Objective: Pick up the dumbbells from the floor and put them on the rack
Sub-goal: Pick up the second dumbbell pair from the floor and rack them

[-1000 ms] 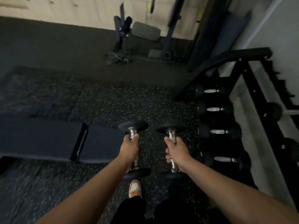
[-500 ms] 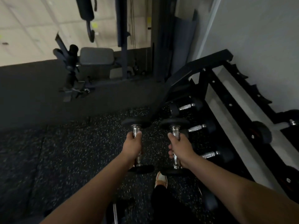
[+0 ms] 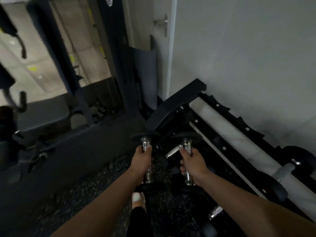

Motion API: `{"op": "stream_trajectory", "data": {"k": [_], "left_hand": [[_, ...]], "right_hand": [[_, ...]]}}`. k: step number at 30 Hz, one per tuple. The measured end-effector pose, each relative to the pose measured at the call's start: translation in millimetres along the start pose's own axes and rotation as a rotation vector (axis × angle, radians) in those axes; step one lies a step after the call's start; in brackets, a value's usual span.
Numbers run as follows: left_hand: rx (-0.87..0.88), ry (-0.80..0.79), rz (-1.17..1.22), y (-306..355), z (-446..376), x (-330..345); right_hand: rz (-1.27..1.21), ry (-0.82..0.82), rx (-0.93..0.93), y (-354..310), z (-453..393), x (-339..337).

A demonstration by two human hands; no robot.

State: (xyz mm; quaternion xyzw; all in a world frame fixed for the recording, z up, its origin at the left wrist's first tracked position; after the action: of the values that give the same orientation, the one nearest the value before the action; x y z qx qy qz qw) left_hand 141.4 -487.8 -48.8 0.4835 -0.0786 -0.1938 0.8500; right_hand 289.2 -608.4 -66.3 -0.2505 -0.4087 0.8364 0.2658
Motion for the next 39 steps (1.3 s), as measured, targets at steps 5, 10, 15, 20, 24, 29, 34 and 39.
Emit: {"op": "stream_trajectory", "data": {"k": [5,10,15,20,24,29,34,39], "left_hand": [[-0.019,-0.231,-0.095,43.8,-91.4,58.6],[0.006,-0.435,-0.277,79.4,-154.1,131.3],[-0.069,-0.628,-0.359,92.5,-192.2,213.0],[-0.153,-0.744,-0.37,91.1,-215.1,292.2],[-0.191,-0.765,-0.418,86.0,-235.5,343.0],[-0.193,-0.741,-0.465,87.4,-266.9,389.5],[-0.145,-0.706,-0.497,88.4,-299.0,420.0],[-0.217,-0.707,-0.52,76.4,-314.8,430.1]], "right_hand": [[-0.149,0.21,0.063,-32.0,-61.4,-14.2],[-0.211,0.449,0.111,-51.9,-95.9,-53.4],[-0.257,0.584,0.186,-55.5,-108.1,-106.5],[-0.281,0.715,0.23,-39.5,-132.1,-158.6],[-0.359,0.738,0.293,-20.2,-155.8,-193.3],[-0.386,0.73,0.337,-4.9,-180.9,-221.3],[-0.437,0.718,0.372,1.1,-205.3,-237.1],[-0.47,0.76,0.403,4.3,-226.9,-244.4]]}}
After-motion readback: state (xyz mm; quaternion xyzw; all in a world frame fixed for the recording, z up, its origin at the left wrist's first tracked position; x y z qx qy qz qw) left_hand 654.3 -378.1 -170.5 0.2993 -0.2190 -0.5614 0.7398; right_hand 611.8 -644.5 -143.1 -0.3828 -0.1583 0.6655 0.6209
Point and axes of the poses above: each hand's wrist, its own z-axis away from the middle knuckle, its own x-axis out of the palm, y = z × x, the point moved 3 cm from there along -z, towards the middle knuckle, and after that the axes turned 9 degrees about z, right-handed, at the moved point
